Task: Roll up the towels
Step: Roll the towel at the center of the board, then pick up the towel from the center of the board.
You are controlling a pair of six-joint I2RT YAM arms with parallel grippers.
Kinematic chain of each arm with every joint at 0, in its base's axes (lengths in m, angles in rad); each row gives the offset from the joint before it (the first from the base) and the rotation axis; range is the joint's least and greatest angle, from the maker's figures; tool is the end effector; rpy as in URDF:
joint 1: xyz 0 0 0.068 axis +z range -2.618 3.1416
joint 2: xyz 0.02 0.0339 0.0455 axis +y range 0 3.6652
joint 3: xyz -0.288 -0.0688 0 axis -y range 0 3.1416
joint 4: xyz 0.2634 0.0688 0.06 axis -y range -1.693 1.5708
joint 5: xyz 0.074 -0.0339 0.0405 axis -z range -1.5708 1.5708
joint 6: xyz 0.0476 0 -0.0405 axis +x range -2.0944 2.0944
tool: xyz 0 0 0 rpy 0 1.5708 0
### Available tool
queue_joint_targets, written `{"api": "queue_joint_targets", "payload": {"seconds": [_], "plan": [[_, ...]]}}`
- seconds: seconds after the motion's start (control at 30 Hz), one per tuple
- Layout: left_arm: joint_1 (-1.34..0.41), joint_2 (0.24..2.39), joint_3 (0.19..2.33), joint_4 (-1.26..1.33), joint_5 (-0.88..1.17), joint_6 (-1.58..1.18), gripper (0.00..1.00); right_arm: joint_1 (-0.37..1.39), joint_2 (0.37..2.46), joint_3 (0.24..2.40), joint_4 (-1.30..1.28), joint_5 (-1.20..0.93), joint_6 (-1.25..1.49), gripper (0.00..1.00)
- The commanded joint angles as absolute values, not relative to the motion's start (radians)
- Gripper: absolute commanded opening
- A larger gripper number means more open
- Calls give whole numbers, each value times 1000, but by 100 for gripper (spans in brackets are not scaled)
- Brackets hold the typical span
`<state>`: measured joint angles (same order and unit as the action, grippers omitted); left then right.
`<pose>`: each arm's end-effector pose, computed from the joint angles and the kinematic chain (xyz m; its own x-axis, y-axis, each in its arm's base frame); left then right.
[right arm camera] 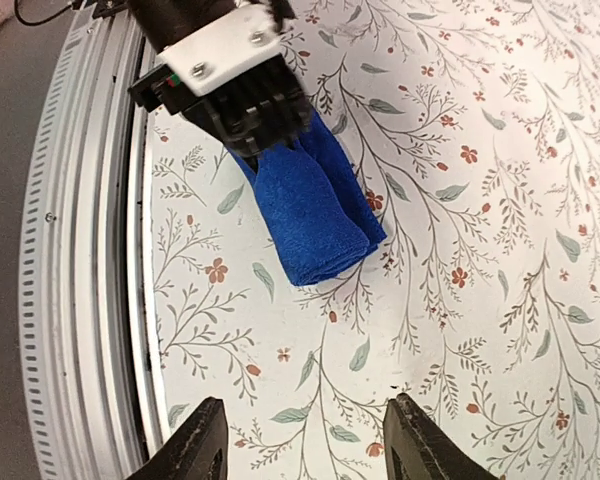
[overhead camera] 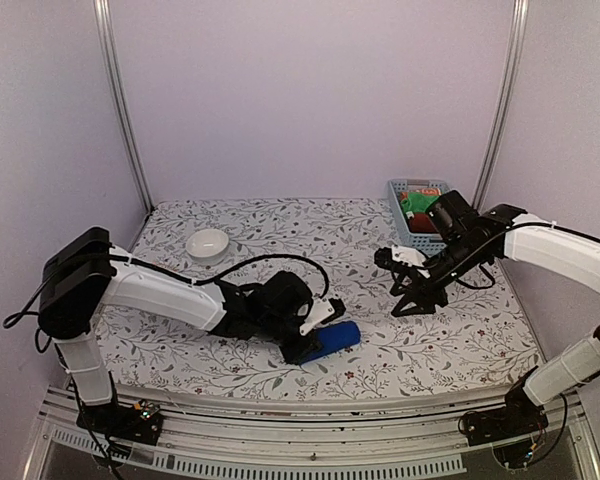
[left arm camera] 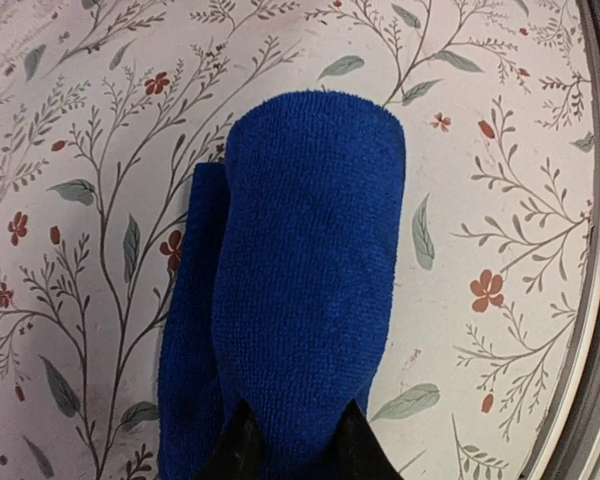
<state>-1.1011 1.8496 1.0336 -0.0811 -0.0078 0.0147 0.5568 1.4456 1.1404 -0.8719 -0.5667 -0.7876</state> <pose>0.1811 -0.3559 0.1446 -0.3406 0.7035 -0.6237 0.8946 0.4466 0.0153 0.2387 0.1787 0.2719 -0.1133 -0.7748 -0.6220 -0.9935 0.0827 0.0780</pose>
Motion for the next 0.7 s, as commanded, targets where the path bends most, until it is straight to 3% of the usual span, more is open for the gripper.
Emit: {"api": "queue_joint_targets", "payload": {"seconds": [0.0,0.37,0.67], "plan": [[-1018,1953,1049,-200,252,-89,11,601,1371,1051,-620,-435,-789,54],[-887,2009,1037,-150,513,-215,7,849,1401,931,-365,-166,-807,54],[-793,2058,1017,-112,657,-285,6,970,1558,941,-228,-41,-851,58]]}}
